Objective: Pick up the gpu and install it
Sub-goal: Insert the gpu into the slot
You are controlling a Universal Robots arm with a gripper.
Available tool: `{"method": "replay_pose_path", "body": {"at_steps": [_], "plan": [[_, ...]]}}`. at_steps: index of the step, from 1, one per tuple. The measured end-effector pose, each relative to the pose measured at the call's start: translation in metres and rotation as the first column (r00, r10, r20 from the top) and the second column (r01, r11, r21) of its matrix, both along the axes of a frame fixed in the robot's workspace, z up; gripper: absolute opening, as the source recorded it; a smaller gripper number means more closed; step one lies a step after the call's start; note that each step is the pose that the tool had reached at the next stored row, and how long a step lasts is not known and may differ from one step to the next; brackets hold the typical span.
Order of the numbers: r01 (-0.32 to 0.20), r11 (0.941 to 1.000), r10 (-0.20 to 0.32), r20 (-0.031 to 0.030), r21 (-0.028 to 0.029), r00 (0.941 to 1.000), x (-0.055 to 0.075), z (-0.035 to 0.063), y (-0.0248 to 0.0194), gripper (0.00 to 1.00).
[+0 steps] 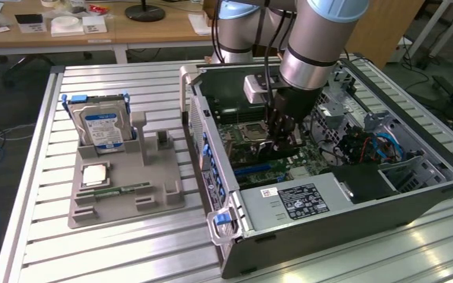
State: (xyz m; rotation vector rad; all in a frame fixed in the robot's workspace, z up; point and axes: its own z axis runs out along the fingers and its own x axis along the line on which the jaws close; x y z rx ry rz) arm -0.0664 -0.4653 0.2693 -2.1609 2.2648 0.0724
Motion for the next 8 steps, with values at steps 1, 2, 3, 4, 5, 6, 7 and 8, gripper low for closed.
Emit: {"method": "replay_pose_path", "body": {"at_steps": [1,2,3,4,5,6,7,8], "plan": [[0.000,1.0000,0.000,0.0000,0.0000,1.0000,-0.0001,0.0000,0.0000,0.27],[0.000,1.0000,0.000,0.0000,0.0000,1.0000,-0.0002,0.0000,0.0000,0.27],[0.000,1.0000,0.000,-0.0001,-0.0001,1.0000,-0.0003,0.0001,-0.0003,0.27],[0.000,1.0000,0.000,-0.0002,-0.0002,1.0000,-0.0004,0.0001,-0.0009,0.27],[0.000,1.0000,0.000,-0.0001,-0.0001,1.0000,-0.0005,0.0000,-0.0015,0.27],[0.000,1.0000,0.000,-0.0001,0.0000,1.0000,-0.0005,0.0000,-0.0016,0.27],[0.000,1.0000,0.000,-0.0001,0.0000,1.0000,-0.0007,0.0000,-0.0016,0.27],[0.000,1.0000,0.000,0.0000,0.0000,1.0000,-0.0018,0.0000,-0.0016,0.27]]}}
